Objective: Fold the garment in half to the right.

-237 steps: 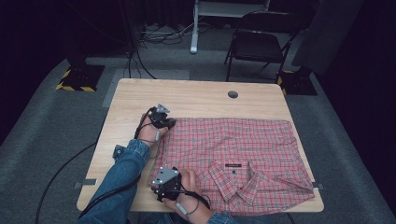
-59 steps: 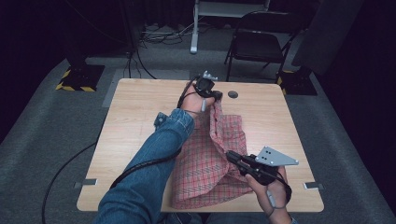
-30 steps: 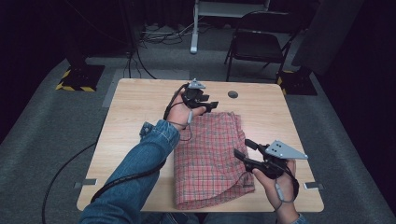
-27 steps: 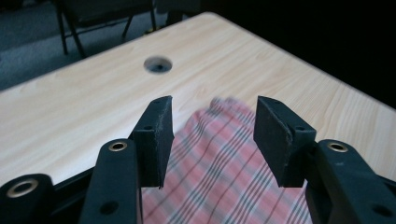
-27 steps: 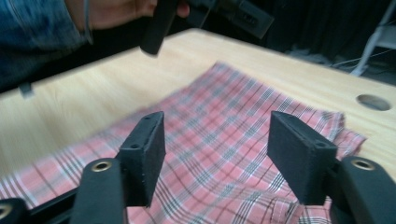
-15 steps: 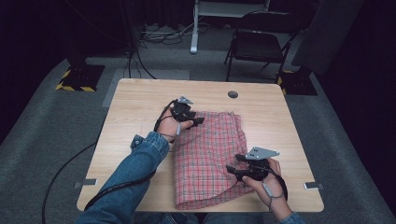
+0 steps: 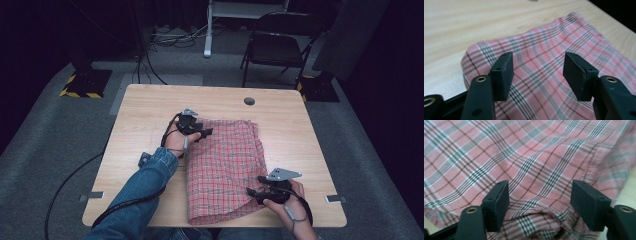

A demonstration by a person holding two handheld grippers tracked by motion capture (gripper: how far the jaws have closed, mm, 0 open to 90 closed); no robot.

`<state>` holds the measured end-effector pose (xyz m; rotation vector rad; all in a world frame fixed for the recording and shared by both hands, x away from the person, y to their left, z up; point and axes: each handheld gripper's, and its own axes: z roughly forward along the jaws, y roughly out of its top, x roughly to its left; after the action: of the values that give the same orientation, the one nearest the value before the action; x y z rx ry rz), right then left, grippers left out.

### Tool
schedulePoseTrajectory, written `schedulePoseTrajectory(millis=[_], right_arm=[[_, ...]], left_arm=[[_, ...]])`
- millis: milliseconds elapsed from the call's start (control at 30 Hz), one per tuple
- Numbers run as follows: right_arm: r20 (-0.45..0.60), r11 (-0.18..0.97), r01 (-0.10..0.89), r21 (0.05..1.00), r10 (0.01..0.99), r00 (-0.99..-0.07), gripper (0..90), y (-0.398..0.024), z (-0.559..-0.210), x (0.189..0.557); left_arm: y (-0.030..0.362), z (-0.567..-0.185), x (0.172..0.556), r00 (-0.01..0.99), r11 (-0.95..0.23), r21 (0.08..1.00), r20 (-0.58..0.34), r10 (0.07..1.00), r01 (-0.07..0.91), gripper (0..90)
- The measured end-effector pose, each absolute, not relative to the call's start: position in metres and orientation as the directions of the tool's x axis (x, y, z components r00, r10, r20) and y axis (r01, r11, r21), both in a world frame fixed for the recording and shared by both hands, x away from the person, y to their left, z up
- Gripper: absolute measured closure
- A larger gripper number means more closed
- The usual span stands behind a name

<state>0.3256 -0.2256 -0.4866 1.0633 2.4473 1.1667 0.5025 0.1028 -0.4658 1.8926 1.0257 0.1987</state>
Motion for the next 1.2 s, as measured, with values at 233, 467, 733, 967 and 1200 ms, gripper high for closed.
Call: schedulePoseTrajectory(millis=[233, 467, 733, 967, 1200], right_arm=[[0.058, 0.413, 0.438, 0.798, 0.672, -0.739, 31.4, -0.232, -0.471, 0.325], [0.039, 0.486, 0.432, 0.759, 0.629, -0.776, 31.0, -0.235, -0.482, 0.325], [0.057, 0.525, 0.467, 0.712, 0.619, -0.783, 31.1, -0.240, -0.480, 0.320], [0.017, 0.449, 0.372, 0.812, 0.619, -0.785, 31.6, -0.242, -0.466, 0.316], [0.025, 0.579, 0.366, 0.729, 0.512, -0.859, 31.8, -0.227, -0.491, 0.317]], left_arm=[[0.116, -0.454, 0.458, 0.700, -0.251, 0.833, -0.207, 0.684, 0.493, 40.7], [0.128, -0.459, 0.412, 0.742, -0.285, 0.839, -0.192, 0.642, 0.464, 40.5], [0.127, -0.462, 0.355, 0.812, -0.336, 0.852, -0.160, 0.562, 0.401, 40.3], [0.115, -0.477, 0.324, 0.856, -0.449, 0.829, -0.067, 0.513, 0.334, 39.5], [0.110, -0.494, 0.319, 0.857, -0.508, 0.801, -0.014, 0.514, 0.318, 39.2]])
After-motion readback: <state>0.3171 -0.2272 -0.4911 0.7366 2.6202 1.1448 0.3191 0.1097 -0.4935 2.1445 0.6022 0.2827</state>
